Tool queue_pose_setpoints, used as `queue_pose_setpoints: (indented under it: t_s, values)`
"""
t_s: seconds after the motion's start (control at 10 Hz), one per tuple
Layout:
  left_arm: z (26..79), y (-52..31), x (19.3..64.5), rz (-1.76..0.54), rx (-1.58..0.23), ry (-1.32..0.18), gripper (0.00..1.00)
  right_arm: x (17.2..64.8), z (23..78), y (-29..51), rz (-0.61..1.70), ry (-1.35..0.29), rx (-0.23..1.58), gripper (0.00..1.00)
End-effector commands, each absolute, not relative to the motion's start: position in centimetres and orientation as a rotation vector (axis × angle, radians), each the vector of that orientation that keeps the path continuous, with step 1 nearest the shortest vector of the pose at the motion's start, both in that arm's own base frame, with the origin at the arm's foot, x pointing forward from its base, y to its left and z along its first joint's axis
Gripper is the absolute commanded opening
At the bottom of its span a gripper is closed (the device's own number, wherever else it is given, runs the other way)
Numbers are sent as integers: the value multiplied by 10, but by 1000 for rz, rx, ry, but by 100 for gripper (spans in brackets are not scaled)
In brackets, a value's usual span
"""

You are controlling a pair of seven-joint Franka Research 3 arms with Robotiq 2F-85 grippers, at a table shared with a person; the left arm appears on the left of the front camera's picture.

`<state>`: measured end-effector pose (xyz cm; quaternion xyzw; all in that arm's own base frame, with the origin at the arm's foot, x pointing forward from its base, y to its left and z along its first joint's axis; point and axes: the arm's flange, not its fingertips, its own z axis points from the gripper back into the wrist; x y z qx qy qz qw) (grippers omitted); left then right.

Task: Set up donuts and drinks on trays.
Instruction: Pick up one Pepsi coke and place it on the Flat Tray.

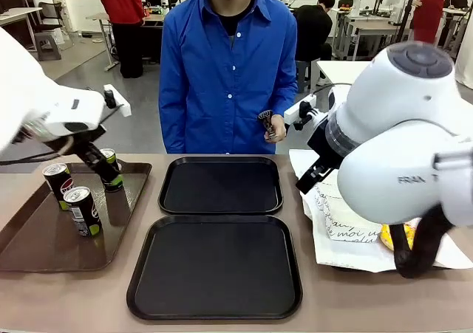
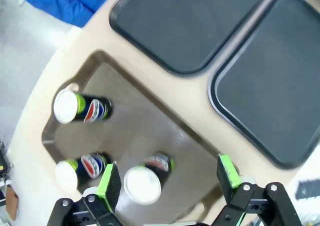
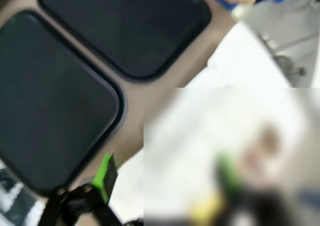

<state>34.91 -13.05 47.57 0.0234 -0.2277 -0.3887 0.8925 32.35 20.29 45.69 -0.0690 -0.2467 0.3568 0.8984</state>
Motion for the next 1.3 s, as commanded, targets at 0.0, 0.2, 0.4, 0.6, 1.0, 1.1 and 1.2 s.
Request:
queue_pose_setpoints:
  t_s: [0.0,0.2,0.4,0.6,1.0,1.1,1.2]
  values:
    - [414,-71,214,-823,28,-445,100,154,395,132,722,-470,-214,100]
    - [491,-122,333,-807,46,-438,100,145,382,134,804,-446,-294,100]
    - [491,-122,333,-807,46,-438,100,270,487,212,739,-455,-221,100]
    - [499,-118,324,-806,46,-427,100,245,497,215,759,-439,-239,100]
    - [510,-11,331,-507,-1051,-502,100,239,482,87,186,-623,684,100]
    - [510,10,331,-456,-1173,-462,100,238,468,58,123,-555,767,100]
    - [506,32,338,-408,-1284,-406,100,240,454,28,53,-527,843,100]
